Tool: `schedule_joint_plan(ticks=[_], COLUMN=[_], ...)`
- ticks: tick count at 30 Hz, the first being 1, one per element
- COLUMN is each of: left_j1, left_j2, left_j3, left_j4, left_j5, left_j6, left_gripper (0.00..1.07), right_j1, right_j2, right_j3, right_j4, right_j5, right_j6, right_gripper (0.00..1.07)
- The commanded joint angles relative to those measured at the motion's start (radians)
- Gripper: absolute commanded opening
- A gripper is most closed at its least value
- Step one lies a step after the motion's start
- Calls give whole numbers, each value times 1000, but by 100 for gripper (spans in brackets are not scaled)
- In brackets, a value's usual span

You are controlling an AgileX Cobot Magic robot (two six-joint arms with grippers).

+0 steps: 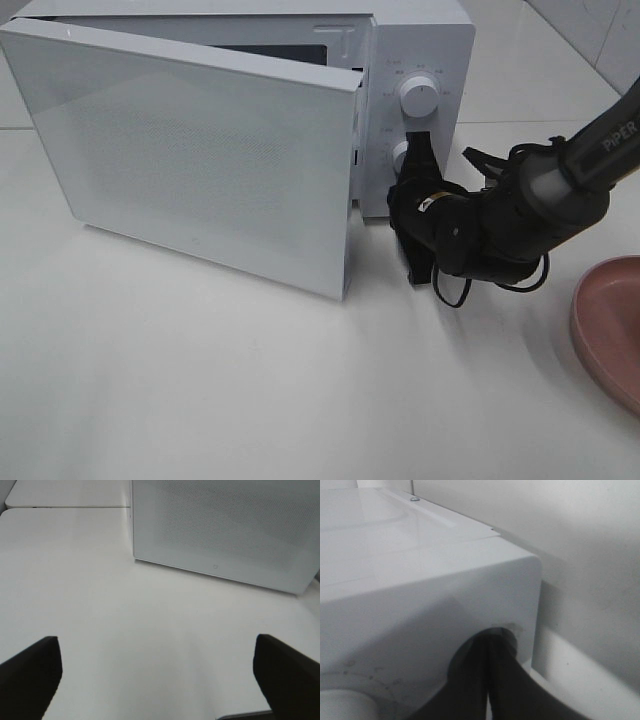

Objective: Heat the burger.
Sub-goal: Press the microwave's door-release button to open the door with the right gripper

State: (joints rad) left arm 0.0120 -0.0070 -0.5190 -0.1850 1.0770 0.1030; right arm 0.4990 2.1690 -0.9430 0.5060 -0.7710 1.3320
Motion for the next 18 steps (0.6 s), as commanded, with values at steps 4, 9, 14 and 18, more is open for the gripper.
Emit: schedule_joint_plan(ticks=[4, 9, 14, 18], left_j1=[-4, -4, -4, -4], left_j2=[-15, -15, -15, -15], left_j3=[4, 4, 4, 4], left_j4=[-4, -4, -4, -4], left_j5=[-10, -10, -10, -10], left_j6=[1, 1, 1, 1], left_gripper=[95, 95, 95, 95], right_j1=[-43, -43, -43, -43], right_j2=[-13, -13, -13, -16], right_j3=[-112, -112, -111, -111], right_j4=[-19, -19, -19, -19], right_j5=[-259, -242, -233, -185], right_j6=[-32, -32, -32, -25], right_gripper=[0, 0, 0, 0])
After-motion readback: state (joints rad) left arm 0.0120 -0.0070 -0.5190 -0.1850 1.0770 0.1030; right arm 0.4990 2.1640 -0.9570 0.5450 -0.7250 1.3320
